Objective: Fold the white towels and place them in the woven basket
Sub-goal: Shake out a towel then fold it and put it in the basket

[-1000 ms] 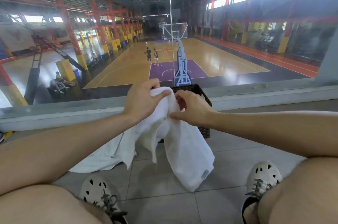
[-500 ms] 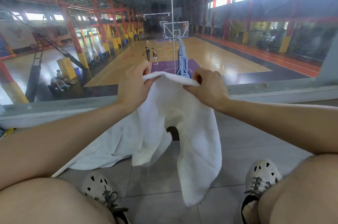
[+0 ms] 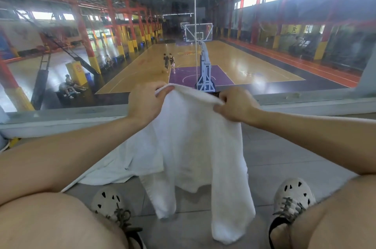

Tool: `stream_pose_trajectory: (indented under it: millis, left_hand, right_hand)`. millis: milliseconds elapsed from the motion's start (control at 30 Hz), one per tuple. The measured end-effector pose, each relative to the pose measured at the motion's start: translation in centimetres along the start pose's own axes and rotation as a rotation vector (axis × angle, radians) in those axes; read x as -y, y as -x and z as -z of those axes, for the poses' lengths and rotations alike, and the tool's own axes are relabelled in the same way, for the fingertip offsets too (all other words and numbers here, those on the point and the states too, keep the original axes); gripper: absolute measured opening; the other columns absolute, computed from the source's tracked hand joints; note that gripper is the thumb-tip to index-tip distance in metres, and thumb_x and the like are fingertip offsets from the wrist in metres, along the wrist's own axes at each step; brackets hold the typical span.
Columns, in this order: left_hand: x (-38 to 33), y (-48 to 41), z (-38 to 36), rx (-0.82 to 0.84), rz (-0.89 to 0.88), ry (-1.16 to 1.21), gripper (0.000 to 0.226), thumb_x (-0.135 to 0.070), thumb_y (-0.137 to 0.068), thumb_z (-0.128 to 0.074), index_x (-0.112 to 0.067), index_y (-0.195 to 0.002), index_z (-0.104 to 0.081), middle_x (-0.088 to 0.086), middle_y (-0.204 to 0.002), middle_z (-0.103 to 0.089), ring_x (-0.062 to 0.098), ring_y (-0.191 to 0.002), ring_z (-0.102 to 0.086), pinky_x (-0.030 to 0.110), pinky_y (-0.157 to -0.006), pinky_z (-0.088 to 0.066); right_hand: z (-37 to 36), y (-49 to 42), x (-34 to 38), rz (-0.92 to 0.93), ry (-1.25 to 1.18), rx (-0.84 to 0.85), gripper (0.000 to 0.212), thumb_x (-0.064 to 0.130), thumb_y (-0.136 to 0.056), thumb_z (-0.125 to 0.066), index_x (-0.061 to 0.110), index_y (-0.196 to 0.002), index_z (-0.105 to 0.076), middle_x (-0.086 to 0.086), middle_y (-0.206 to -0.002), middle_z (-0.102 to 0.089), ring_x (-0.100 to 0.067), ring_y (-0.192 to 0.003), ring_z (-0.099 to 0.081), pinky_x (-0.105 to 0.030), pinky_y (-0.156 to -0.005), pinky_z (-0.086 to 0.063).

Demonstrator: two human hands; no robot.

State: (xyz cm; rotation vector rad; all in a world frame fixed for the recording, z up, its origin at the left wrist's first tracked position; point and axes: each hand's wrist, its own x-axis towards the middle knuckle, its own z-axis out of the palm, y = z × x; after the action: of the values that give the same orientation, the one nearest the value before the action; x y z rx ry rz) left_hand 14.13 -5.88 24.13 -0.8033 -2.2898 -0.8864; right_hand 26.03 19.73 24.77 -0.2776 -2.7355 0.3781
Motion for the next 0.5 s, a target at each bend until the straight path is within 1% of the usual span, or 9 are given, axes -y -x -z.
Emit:
stream_pose_trajectory:
  millis: [67,100,133,167,233,300,367,433,500]
  left_hand:
    - [-0.2,-0.7,0.0,-0.082,0.002,0.029,0.05,-0.06,-0.108,-0.048,-0.026,-0.094,-0.081,-0.009,-0.084,-0.074,0.016,-0.079,-0.065,0.04,-0.072,-0.055]
    - [0.2,-1.0,-0.2,-0.046,0.015,0.012,0.046,-0.053,-0.11,-0.051,-0.022,-0.09,-0.08,-0.007,-0.082,-0.072,0.017,-0.077,-0.063,0.039,-0.07,-0.051]
    - [0.9,-1.1,-0.6,0.034,0.04,-0.005,0.046,-0.048,-0.11,-0.053,-0.018,-0.083,-0.076,0.0,-0.076,-0.07,0.02,-0.072,-0.06,0.04,-0.067,-0.046]
    - [1.7,-1.1,-1.1,0.128,0.082,-0.011,0.046,-0.044,-0.108,-0.057,-0.014,-0.078,-0.072,0.007,-0.073,-0.067,0.023,-0.069,-0.058,0.038,-0.065,-0.042]
    - [2.6,0.0,-2.1,0.27,0.152,-0.017,0.031,-0.032,-0.106,-0.063,-0.018,-0.083,-0.079,0.006,-0.078,-0.073,0.025,-0.075,-0.065,0.036,-0.066,-0.045]
    - [2.3,0.7,-2.6,0.301,0.175,-0.005,0.023,-0.023,-0.106,-0.063,-0.027,-0.093,-0.081,0.0,-0.087,-0.077,0.023,-0.083,-0.069,0.036,-0.068,-0.051]
    - [1.5,0.7,-2.7,0.267,0.166,0.018,0.024,-0.024,-0.108,-0.059,-0.029,-0.094,-0.078,-0.001,-0.089,-0.076,0.023,-0.086,-0.067,0.039,-0.071,-0.05]
    - [0.7,0.3,-2.6,0.261,0.14,0.063,0.023,-0.028,-0.11,-0.058,-0.029,-0.097,-0.077,-0.003,-0.092,-0.075,0.022,-0.091,-0.066,0.041,-0.077,-0.05]
    - [-0.3,0.2,-2.7,0.284,0.093,0.122,0.022,-0.028,-0.109,-0.059,-0.025,-0.098,-0.077,-0.003,-0.093,-0.075,0.021,-0.091,-0.066,0.038,-0.076,-0.047]
  right_hand:
    - [1.4,-0.4,-0.1,-0.002,-0.136,-0.227,0.035,0.033,-0.09,-0.074,0.018,-0.066,-0.052,0.001,-0.068,-0.054,-0.021,-0.066,-0.051,-0.029,-0.054,-0.036]
    - [1.5,-0.3,-0.1,-0.007,-0.118,-0.199,0.037,0.036,-0.09,-0.075,0.018,-0.067,-0.052,0.001,-0.069,-0.054,-0.022,-0.067,-0.053,-0.028,-0.053,-0.036]
    - [0.9,0.1,-0.1,-0.01,-0.027,-0.085,0.039,0.04,-0.089,-0.077,0.018,-0.067,-0.054,0.002,-0.069,-0.055,-0.022,-0.069,-0.057,-0.028,-0.051,-0.035]
    - [-0.4,0.6,-0.2,-0.028,0.049,0.089,0.042,0.044,-0.088,-0.079,0.018,-0.065,-0.056,0.002,-0.067,-0.056,-0.023,-0.068,-0.062,-0.027,-0.048,-0.035]
    - [-2.0,1.5,-0.4,-0.155,0.006,0.356,0.045,0.043,-0.09,-0.079,0.013,-0.064,-0.058,-0.001,-0.057,-0.064,-0.023,-0.053,-0.07,-0.026,-0.044,-0.046]
    - [-1.6,1.7,-0.7,-0.243,-0.141,0.388,0.044,0.042,-0.095,-0.074,0.011,-0.067,-0.058,-0.007,-0.051,-0.068,-0.026,-0.045,-0.071,-0.033,-0.056,-0.061]
    - [-0.9,1.6,-0.6,-0.201,-0.199,0.35,0.048,0.048,-0.094,-0.075,0.012,-0.067,-0.058,-0.011,-0.057,-0.073,-0.027,-0.049,-0.074,-0.039,-0.072,-0.065]
    - [-1.1,2.3,0.4,-0.139,-0.264,0.389,0.048,0.047,-0.089,-0.084,0.013,-0.064,-0.059,-0.011,-0.065,-0.076,-0.027,-0.055,-0.076,-0.04,-0.067,-0.065]
    - [-2.0,3.0,1.4,-0.097,-0.381,0.417,0.044,0.04,-0.083,-0.091,0.012,-0.069,-0.059,-0.011,-0.071,-0.078,-0.027,-0.062,-0.078,-0.043,-0.066,-0.067]
